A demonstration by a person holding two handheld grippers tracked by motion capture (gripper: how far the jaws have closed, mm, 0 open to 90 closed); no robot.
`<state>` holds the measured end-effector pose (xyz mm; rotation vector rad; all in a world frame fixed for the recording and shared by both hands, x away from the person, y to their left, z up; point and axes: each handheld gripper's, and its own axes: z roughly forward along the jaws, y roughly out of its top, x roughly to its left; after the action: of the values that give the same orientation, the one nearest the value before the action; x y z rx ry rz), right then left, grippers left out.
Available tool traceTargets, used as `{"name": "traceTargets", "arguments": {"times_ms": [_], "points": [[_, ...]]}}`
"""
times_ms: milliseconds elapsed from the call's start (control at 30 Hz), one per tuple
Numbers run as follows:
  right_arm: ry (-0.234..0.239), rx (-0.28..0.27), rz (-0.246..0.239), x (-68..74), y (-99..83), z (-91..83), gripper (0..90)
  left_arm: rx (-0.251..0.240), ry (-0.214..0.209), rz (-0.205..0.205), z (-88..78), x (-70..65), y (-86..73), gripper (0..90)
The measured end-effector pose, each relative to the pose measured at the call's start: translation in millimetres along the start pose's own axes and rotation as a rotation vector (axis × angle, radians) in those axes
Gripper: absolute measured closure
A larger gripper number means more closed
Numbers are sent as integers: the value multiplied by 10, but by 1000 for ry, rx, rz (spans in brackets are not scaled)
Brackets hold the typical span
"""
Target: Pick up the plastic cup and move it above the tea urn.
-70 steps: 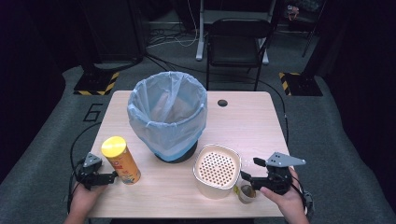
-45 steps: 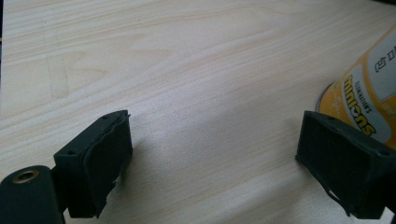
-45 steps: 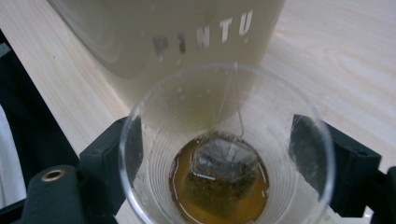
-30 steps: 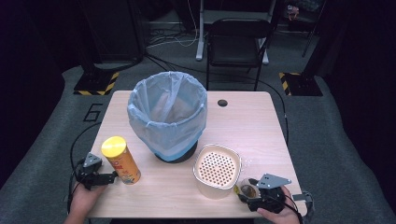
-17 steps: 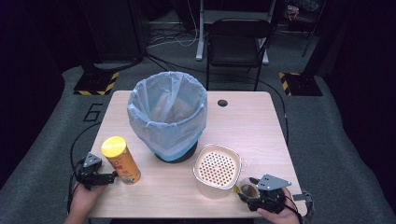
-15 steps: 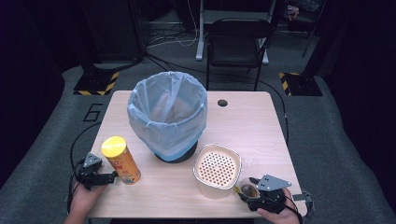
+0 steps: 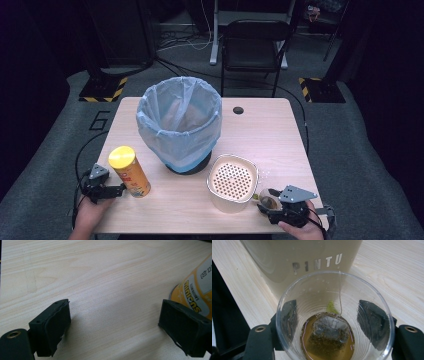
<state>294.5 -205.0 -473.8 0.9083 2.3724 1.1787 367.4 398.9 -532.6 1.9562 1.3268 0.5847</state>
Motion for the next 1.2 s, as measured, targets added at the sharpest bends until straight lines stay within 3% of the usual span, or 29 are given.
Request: {"name": "traceTargets", "arguments": {"times_ms": [367, 700, 1033, 1200], "points": [[-8, -15, 29, -130, 141, -127, 328, 0, 0, 0, 0, 0, 0, 101], [-51, -14, -23, -304, 364, -272, 334, 1, 0, 1, -1, 0, 0, 101], [-108, -15, -108, -526, 667, -351, 339, 1, 0, 0, -1, 0, 0, 101], [-98, -33, -99, -582, 786, -330, 338, 0, 0, 0, 0, 0, 0, 101]]}}
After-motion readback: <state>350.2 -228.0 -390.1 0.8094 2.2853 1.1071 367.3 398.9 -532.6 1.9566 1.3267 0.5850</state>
